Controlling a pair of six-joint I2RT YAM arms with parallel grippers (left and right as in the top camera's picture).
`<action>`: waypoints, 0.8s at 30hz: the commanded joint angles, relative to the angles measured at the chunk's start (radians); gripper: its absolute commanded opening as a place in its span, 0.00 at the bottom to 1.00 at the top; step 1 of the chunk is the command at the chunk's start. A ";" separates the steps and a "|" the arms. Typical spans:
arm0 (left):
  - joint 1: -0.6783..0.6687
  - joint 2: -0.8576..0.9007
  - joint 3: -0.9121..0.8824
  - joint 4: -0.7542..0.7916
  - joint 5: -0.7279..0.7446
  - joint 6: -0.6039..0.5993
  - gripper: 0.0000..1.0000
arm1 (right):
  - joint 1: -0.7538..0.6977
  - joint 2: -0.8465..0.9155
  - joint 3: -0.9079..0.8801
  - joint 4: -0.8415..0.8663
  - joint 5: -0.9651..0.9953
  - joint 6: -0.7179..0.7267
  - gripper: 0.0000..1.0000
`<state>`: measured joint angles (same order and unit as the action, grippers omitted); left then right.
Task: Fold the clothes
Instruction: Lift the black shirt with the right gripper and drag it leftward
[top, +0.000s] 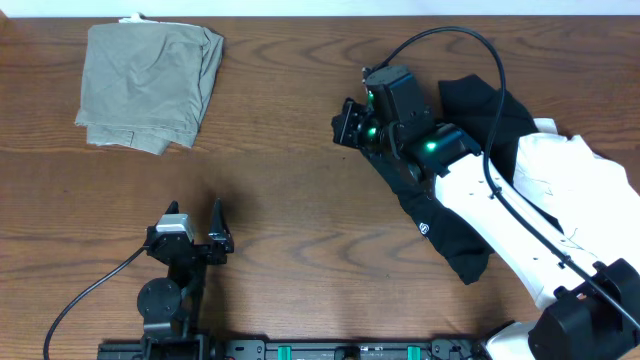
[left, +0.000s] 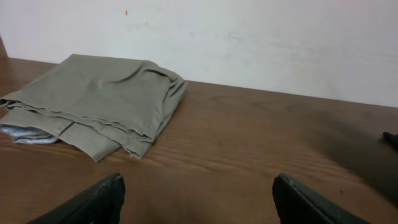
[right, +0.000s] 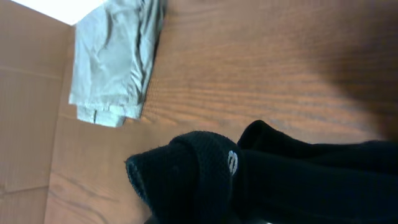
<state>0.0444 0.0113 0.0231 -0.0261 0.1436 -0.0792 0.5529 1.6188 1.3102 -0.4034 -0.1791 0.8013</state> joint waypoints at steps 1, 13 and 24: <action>0.004 -0.001 -0.018 -0.033 0.021 -0.009 0.78 | 0.014 -0.011 0.019 0.052 -0.043 -0.036 0.01; 0.004 -0.001 -0.018 -0.033 0.021 -0.009 0.78 | 0.128 -0.011 0.019 0.262 -0.254 -0.039 0.01; 0.004 -0.001 -0.018 -0.033 0.021 -0.009 0.78 | 0.084 -0.010 0.019 0.199 -0.229 -0.142 0.06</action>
<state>0.0444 0.0113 0.0231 -0.0261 0.1436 -0.0792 0.6640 1.6188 1.3102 -0.1791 -0.4454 0.7231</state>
